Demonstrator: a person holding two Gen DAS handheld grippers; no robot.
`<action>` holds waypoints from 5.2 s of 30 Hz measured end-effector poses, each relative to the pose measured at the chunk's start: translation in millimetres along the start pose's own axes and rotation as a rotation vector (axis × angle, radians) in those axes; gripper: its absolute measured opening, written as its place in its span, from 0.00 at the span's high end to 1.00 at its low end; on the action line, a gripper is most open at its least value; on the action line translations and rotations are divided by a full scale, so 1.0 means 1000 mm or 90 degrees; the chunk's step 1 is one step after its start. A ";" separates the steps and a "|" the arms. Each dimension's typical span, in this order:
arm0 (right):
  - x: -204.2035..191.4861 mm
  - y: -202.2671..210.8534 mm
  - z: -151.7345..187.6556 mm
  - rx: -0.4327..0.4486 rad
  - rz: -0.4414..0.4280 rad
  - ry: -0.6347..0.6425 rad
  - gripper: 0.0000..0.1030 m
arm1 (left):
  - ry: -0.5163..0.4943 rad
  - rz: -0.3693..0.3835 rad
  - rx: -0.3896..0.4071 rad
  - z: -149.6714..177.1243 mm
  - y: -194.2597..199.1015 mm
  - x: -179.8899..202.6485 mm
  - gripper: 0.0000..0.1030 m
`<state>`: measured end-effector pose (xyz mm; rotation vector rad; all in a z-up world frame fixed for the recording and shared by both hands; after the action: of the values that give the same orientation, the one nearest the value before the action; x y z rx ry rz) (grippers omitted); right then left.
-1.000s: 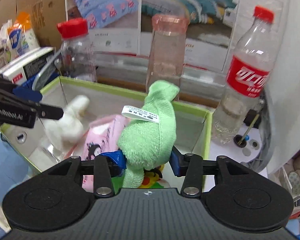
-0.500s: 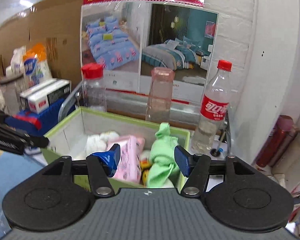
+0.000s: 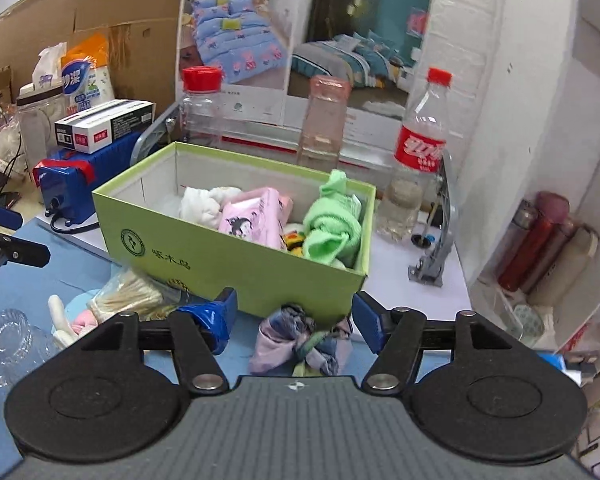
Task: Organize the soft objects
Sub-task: 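Move the right gripper to the patterned cloth while the left gripper approaches the cotton swab bag, then close the right gripper on the patterned cloth while the left gripper grasps the cotton swab bag, then lower the patterned cloth and swab bag into the green box and open both grippers, then move the right gripper to the green-gold tasselled sachet while the left gripper approaches the white-pink sock bundle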
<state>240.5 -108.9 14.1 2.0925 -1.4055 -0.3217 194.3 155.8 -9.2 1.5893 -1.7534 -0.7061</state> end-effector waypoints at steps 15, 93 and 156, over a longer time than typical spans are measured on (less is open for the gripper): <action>0.038 -0.039 0.048 -0.066 -0.031 -0.124 0.49 | -0.040 0.082 -0.171 -0.012 -0.108 0.035 0.20; 0.038 -0.068 0.072 -0.027 -0.022 -0.106 0.62 | 0.103 -0.005 -0.048 0.006 -0.044 -0.073 0.68; -0.096 -0.094 -0.026 -0.263 -0.238 0.183 0.39 | 0.012 0.000 -0.017 -0.025 -0.014 -0.052 0.34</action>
<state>285.5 11.6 -32.6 1.9455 -0.7076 -0.4016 224.4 207.0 -9.7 1.5726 -1.7230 -0.7096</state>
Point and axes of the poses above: each gripper's, at about its wrist camera, not at the fingertips, and y roughly against the way its jaws point, x to its right, z to its underside, the point moved 6 cm from there along -y, roughly the way its jaws point, and after that the axes turned 2 degrees about z, right-handed, at the moved point
